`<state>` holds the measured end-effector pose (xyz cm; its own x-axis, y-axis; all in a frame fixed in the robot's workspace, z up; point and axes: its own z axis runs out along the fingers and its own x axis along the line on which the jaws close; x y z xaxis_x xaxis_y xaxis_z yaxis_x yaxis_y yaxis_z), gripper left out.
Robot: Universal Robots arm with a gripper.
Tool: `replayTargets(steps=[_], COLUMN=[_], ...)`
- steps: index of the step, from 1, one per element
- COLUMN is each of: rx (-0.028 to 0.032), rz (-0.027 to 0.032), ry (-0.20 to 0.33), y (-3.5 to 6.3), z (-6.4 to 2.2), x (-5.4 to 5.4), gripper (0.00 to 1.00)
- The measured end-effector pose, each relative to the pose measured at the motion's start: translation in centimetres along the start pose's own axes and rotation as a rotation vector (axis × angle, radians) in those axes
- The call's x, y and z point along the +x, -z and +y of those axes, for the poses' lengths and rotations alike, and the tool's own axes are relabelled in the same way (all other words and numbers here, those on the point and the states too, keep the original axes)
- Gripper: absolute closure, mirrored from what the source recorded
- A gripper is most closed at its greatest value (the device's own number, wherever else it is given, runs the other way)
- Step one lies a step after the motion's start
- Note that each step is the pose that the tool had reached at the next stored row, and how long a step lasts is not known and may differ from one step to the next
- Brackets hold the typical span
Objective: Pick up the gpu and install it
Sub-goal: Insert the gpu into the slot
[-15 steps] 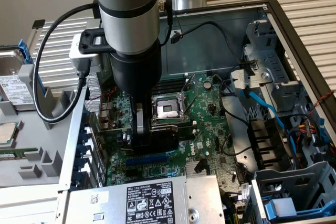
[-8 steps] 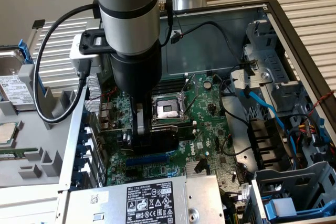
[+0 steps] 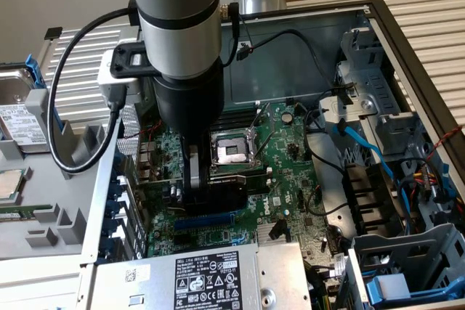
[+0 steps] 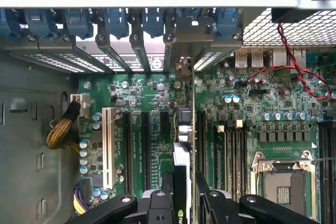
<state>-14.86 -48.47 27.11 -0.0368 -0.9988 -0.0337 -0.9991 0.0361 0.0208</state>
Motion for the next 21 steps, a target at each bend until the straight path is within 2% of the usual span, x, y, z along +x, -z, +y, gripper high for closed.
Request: replayTargets(steps=[21], rx=[0.0000], rz=[0.0000], ry=[0.000], y=[-0.54], z=[-0.01], x=[0.02], gripper=[0.73])
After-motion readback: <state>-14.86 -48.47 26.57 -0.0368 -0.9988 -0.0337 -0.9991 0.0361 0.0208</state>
